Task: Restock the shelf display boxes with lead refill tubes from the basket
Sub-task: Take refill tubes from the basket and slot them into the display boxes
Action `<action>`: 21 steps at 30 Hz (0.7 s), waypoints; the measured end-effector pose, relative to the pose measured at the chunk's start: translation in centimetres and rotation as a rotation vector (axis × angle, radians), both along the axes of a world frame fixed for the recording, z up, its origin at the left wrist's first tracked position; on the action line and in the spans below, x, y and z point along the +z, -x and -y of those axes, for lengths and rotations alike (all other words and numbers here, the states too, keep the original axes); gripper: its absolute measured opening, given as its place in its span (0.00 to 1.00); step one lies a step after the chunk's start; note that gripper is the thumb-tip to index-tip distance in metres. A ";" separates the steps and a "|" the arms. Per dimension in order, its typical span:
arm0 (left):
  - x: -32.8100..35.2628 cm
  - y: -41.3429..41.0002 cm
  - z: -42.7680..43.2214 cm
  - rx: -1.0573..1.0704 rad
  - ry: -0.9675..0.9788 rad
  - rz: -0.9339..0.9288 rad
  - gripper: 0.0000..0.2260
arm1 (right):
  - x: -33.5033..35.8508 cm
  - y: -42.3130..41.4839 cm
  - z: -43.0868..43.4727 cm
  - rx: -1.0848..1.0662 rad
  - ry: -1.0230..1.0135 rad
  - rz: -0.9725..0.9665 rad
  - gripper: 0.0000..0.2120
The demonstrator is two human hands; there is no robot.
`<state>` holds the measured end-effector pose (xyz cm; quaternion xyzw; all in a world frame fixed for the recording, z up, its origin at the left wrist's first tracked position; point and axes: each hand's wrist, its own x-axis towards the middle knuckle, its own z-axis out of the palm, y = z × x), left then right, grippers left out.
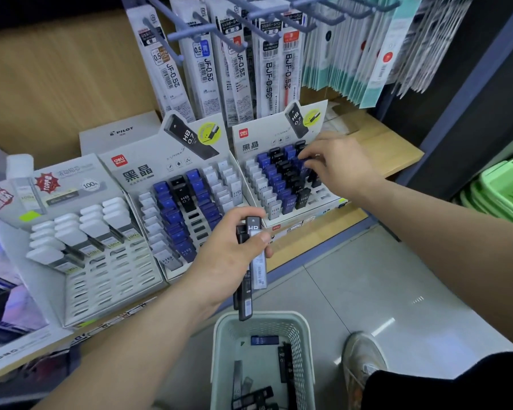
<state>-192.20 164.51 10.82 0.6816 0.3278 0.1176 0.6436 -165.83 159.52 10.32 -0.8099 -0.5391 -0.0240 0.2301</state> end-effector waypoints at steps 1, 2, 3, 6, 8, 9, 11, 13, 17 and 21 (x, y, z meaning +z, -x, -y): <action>0.0 0.2 -0.1 0.005 0.005 0.000 0.09 | 0.1 0.0 -0.1 -0.004 0.012 0.007 0.08; 0.1 0.4 -0.2 0.016 0.019 0.004 0.09 | 0.3 0.0 -0.2 -0.010 0.043 0.015 0.08; 0.1 0.6 -0.3 0.029 0.032 0.008 0.10 | 0.4 -0.1 -0.2 -0.007 0.081 0.026 0.07; 0.1 1.1 -0.8 0.052 0.031 0.015 0.10 | 0.1 -0.3 0.1 0.011 0.126 0.044 0.07; -0.1 1.3 -0.9 0.045 0.034 0.015 0.11 | -0.1 -0.2 0.1 0.001 0.120 0.071 0.07; -0.1 1.4 -1.0 0.043 0.041 0.019 0.11 | -0.2 0.0 0.1 -0.003 0.114 0.079 0.07; 0.1 1.4 -1.0 0.045 0.055 0.028 0.10 | -0.4 0.3 -0.1 -0.017 0.104 0.074 0.07; 0.3 1.4 -0.9 0.047 0.059 0.032 0.10 | -0.2 0.5 -0.2 -0.040 0.108 0.059 0.09; 1.0 1.5 -1.1 0.073 0.054 0.061 0.11 | 1.5 2.2 1.0 -0.106 0.034 -0.014 0.12; 2.3 1.4 -1.0 0.145 0.081 0.149 0.10 | 5.0 8.6 3.2 -0.004 -0.037 -0.475 0.03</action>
